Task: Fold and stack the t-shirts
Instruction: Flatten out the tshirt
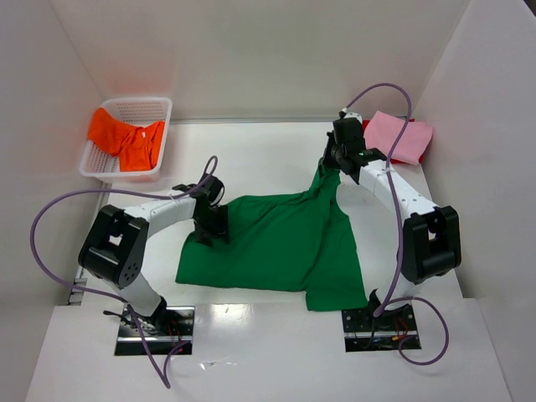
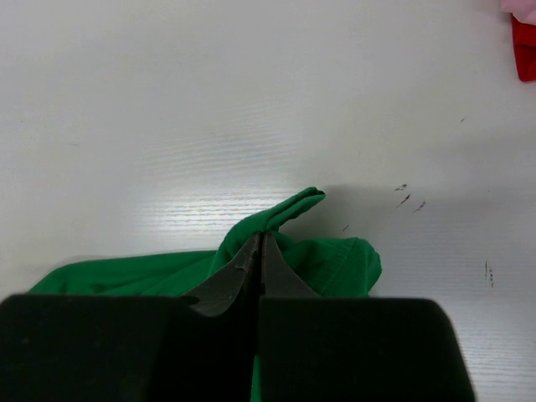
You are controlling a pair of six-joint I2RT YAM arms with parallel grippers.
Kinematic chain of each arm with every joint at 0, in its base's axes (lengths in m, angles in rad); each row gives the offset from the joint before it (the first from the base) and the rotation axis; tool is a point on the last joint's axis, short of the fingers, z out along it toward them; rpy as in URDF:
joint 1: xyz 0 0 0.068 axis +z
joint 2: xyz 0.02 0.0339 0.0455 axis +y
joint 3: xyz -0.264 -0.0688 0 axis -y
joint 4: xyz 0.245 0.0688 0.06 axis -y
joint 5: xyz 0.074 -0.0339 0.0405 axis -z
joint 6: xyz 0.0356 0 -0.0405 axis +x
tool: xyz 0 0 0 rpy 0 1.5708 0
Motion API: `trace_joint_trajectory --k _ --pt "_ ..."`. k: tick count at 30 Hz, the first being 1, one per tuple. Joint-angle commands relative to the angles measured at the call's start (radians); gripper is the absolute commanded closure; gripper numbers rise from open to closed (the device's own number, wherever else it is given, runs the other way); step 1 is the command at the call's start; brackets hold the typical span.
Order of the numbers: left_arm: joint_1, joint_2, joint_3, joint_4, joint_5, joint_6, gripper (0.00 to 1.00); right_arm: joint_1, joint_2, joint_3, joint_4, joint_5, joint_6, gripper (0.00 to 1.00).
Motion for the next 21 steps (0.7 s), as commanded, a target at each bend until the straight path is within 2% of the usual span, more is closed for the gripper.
trace_joint_trajectory --k 1,3,4,7,10,13,18,21 --pt "-0.002 0.020 0.041 0.015 -0.015 -0.008 0.38 -0.003 -0.049 0.024 0.040 0.003 -0.012 1.00" --pt "-0.002 0.020 0.050 0.015 -0.015 -0.008 0.44 -0.003 -0.049 0.015 0.040 0.003 -0.012 1.00" --pt "-0.002 0.020 0.050 0.015 -0.015 -0.008 0.44 -0.003 -0.049 0.015 0.040 0.003 -0.012 1.00" --pt "-0.002 0.020 0.050 0.015 -0.015 -0.008 0.56 -0.003 -0.049 0.015 0.040 0.003 -0.012 1.00" --pt "-0.002 0.020 0.050 0.008 -0.022 -0.008 0.74 -0.003 -0.049 0.015 0.040 0.003 -0.012 1.00" --pt "-0.002 0.000 0.076 -0.013 -0.047 -0.017 0.98 -0.003 -0.049 0.015 0.040 0.014 -0.012 1.00" --pt "-0.002 -0.113 0.188 -0.089 -0.102 -0.007 1.00 -0.010 -0.049 0.039 0.032 0.065 -0.012 1.00" --pt "0.047 -0.182 0.307 -0.121 -0.140 0.013 1.00 -0.031 -0.060 0.093 0.031 0.066 -0.012 1.00"
